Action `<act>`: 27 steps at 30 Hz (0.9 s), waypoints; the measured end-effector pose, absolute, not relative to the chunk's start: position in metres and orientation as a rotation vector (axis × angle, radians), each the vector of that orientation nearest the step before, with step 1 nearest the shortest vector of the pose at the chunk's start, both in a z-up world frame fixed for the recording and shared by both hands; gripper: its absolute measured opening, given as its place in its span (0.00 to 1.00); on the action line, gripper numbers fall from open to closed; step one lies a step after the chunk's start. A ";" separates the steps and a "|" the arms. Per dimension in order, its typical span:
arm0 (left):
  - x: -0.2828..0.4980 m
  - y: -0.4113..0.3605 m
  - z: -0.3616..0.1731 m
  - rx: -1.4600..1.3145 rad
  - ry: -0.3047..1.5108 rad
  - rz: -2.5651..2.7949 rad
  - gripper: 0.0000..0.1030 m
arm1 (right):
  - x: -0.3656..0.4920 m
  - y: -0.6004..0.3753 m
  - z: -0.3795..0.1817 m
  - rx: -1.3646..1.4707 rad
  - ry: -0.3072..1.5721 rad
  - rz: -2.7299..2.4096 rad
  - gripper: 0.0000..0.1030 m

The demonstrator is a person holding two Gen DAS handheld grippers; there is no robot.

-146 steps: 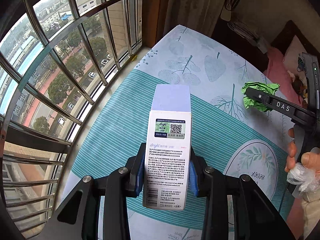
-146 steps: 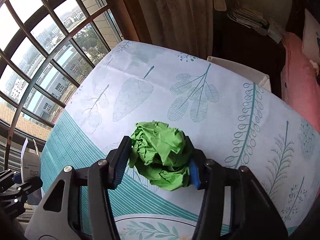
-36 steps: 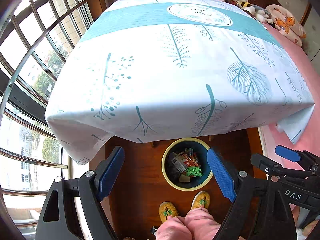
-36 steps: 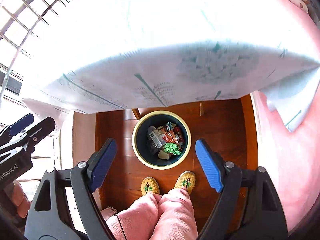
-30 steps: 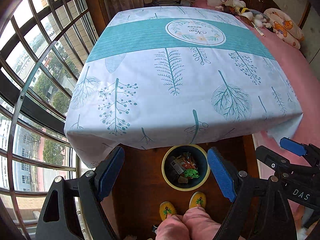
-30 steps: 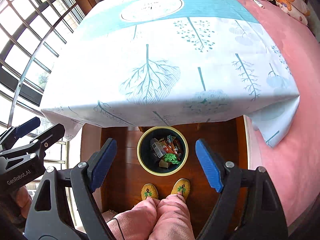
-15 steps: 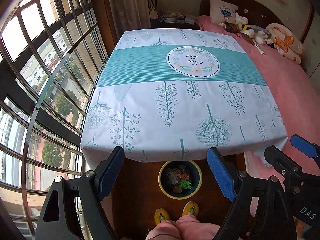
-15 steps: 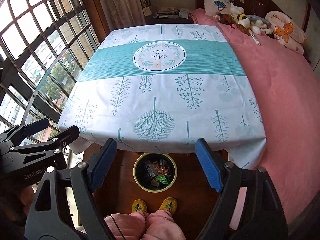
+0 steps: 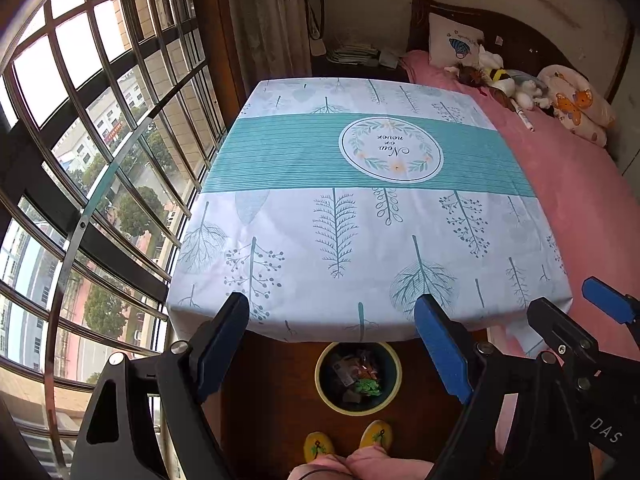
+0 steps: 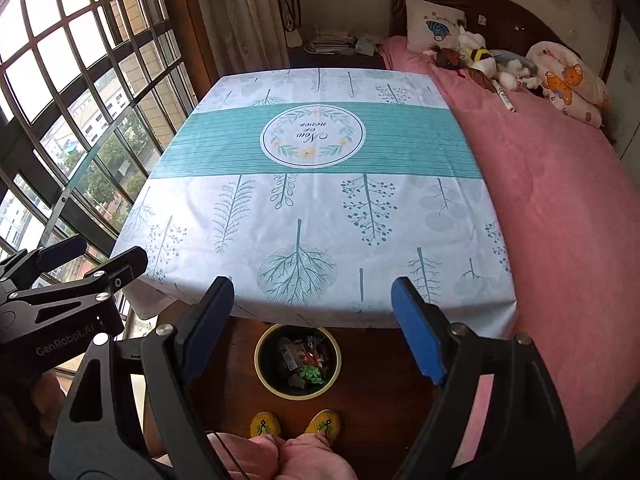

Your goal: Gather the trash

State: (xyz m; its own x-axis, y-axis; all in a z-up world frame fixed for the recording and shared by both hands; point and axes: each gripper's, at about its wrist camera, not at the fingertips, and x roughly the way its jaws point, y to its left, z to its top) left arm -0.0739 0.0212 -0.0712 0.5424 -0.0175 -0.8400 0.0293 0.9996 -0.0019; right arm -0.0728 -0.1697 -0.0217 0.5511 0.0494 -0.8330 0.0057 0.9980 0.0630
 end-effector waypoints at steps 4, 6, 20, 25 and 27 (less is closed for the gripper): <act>-0.072 0.020 -0.071 0.016 0.997 -0.029 0.84 | -0.070 -0.168 -0.024 0.051 0.990 0.032 0.77; -0.071 0.020 -0.072 0.016 0.999 -0.030 0.84 | -0.068 -0.167 -0.025 0.045 0.992 0.033 0.77; -0.069 0.021 -0.074 0.015 0.999 -0.026 0.84 | -0.064 -0.164 -0.030 0.037 1.000 0.042 0.77; -0.069 0.023 -0.074 0.018 1.002 -0.026 0.84 | -0.064 -0.163 -0.030 0.037 1.001 0.043 0.77; -0.070 0.023 -0.075 0.019 1.005 -0.026 0.84 | -0.064 -0.163 -0.030 0.038 1.000 0.044 0.77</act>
